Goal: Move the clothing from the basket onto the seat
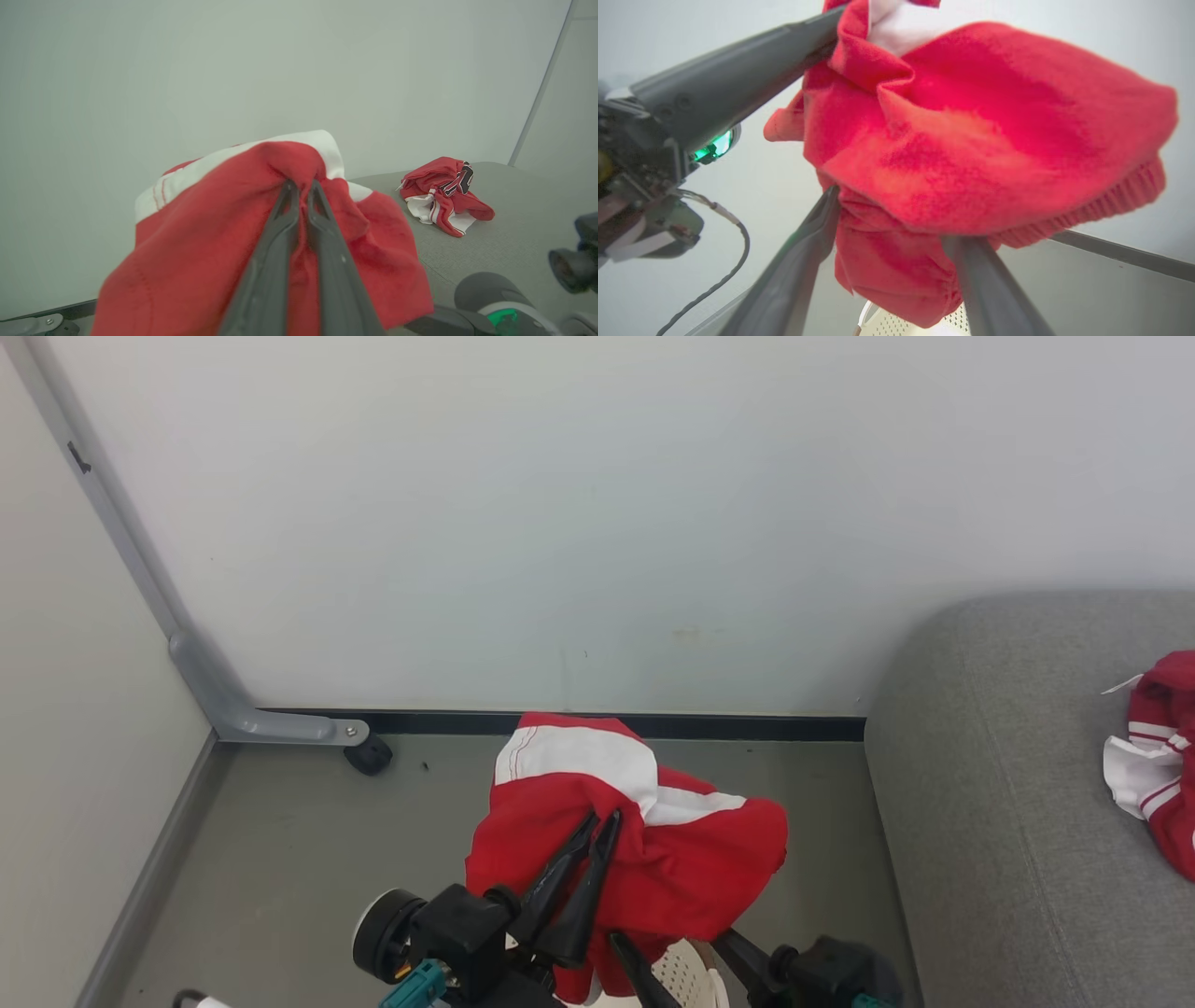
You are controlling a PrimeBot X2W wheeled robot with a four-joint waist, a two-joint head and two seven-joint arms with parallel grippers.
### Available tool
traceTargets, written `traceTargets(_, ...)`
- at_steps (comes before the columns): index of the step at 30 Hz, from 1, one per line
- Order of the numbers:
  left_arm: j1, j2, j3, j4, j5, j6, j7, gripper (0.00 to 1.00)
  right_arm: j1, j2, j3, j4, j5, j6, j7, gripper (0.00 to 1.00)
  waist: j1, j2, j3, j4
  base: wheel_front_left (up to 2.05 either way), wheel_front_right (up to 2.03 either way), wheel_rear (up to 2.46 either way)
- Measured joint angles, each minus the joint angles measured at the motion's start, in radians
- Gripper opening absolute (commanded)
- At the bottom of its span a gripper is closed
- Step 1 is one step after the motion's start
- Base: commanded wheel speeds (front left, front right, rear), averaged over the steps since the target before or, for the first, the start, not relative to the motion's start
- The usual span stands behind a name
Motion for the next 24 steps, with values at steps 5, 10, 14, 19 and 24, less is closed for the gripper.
traceTargets(5, 0.000, 0.000, -0.002, 0.000, 0.000, 0.003, 0.000, 0.00, -0.057, 0.002, 0.025, 0.039, 0.019, 0.000, -0.013, 1.00, 0.0000, 0.0000, 0.003, 0.006, 0.00, 0.00, 0.00)
traceTargets(10, 0.000, -0.001, -0.004, 0.000, 0.000, 0.003, 0.000, 0.00, -0.094, 0.002, 0.043, 0.071, 0.055, 0.001, -0.041, 0.00, 0.0000, 0.0000, 0.007, 0.011, 0.00, 0.00, 0.00)
traceTargets(14, 0.000, -0.001, -0.005, -0.002, 0.000, 0.004, 0.000, 0.00, -0.116, 0.002, 0.065, 0.085, 0.079, 0.001, -0.064, 0.00, 0.0000, 0.0000, 0.011, 0.013, 0.00, 0.00, 0.00)
traceTargets(19, -0.001, -0.001, -0.005, -0.008, 0.000, 0.011, 0.001, 0.00, -0.151, 0.002, 0.081, 0.108, 0.106, 0.001, -0.082, 0.00, 0.0000, 0.0000, 0.020, 0.011, 0.00, 0.00, 0.00)
traceTargets(24, -0.001, -0.001, -0.005, -0.008, 0.000, 0.011, 0.001, 0.46, -0.192, 0.002, 0.093, 0.128, 0.121, 0.000, -0.098, 0.00, 0.0000, 0.0000, 0.026, 0.009, 0.00, 0.00, 0.00)
